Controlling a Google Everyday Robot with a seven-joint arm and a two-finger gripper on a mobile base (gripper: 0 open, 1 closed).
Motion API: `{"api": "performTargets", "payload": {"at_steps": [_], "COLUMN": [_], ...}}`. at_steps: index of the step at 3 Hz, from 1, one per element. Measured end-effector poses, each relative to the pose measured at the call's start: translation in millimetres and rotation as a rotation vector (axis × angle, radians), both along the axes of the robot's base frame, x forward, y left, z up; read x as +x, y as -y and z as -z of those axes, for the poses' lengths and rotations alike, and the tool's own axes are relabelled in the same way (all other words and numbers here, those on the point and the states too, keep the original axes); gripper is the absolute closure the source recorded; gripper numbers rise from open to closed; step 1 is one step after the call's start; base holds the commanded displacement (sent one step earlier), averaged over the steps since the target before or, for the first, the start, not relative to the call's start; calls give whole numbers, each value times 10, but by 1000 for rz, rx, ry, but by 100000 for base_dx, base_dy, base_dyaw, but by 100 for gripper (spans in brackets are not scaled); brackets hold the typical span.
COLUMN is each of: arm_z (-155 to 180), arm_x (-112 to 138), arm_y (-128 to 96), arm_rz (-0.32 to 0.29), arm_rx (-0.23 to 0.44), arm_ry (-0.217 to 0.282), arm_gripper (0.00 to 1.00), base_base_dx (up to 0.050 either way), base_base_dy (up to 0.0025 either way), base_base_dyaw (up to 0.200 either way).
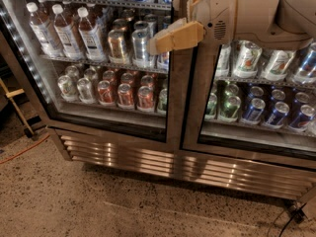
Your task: Open left fridge door
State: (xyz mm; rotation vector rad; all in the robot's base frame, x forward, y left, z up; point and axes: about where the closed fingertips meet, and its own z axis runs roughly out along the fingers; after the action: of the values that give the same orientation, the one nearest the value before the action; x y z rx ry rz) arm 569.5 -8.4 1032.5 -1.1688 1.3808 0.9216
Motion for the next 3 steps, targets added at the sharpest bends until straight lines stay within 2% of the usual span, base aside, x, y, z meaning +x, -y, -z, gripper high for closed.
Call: {"api": "performTargets", "payload": {"at_steps": [1, 3], "arm_z": [0, 0], "arm_x": [0, 0], "arm_y": [0, -1], "arm_rz": [0, 0], "arm_rx": [0, 0], "arm_ry": [0, 0], "arm_gripper": [18, 65], "base_base_dx": [0, 0], "base_base_dy": [0, 0], "base_base_dyaw": [0, 0]}}
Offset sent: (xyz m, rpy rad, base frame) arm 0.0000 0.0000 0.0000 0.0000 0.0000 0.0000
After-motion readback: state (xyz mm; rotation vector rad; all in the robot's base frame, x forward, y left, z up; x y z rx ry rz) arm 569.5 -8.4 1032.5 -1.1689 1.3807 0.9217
